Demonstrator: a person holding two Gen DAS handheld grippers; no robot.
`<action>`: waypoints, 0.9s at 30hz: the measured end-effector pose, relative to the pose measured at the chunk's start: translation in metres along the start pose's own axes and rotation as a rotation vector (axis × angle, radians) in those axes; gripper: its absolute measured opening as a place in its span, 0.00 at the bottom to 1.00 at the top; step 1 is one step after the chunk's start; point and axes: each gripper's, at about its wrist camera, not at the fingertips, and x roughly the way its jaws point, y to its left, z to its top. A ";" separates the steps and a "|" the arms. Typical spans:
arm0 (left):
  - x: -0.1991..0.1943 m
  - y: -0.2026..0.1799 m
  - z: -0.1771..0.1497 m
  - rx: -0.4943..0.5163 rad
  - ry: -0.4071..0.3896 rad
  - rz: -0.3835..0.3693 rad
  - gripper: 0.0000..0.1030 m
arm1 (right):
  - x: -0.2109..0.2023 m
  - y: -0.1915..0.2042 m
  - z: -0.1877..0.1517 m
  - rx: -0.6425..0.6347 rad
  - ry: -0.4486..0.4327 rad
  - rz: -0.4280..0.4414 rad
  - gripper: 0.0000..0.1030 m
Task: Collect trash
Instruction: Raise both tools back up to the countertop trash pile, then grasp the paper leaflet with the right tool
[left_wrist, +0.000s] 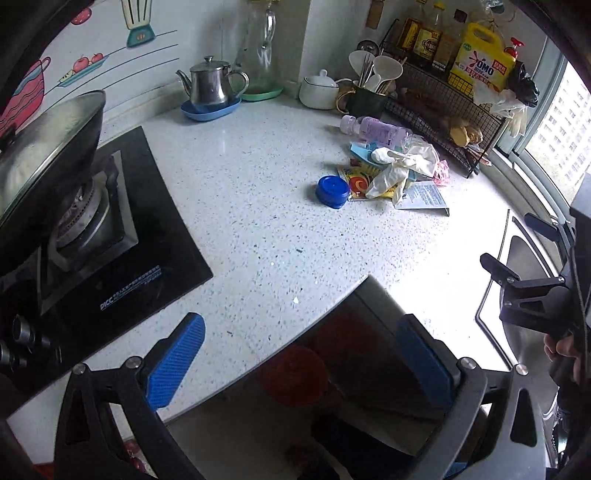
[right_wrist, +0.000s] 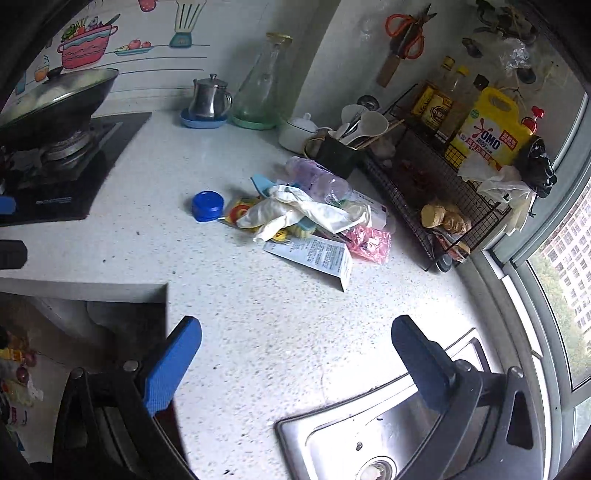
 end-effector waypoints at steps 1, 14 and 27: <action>0.005 -0.003 0.006 0.007 0.009 -0.014 1.00 | 0.011 -0.006 0.002 -0.011 0.007 -0.013 1.00; 0.076 -0.033 0.061 0.053 0.098 -0.034 1.00 | 0.113 -0.031 0.016 -0.099 0.052 -0.044 0.93; 0.105 -0.040 0.085 0.048 0.113 -0.018 1.00 | 0.147 -0.045 0.025 -0.084 0.023 -0.026 0.84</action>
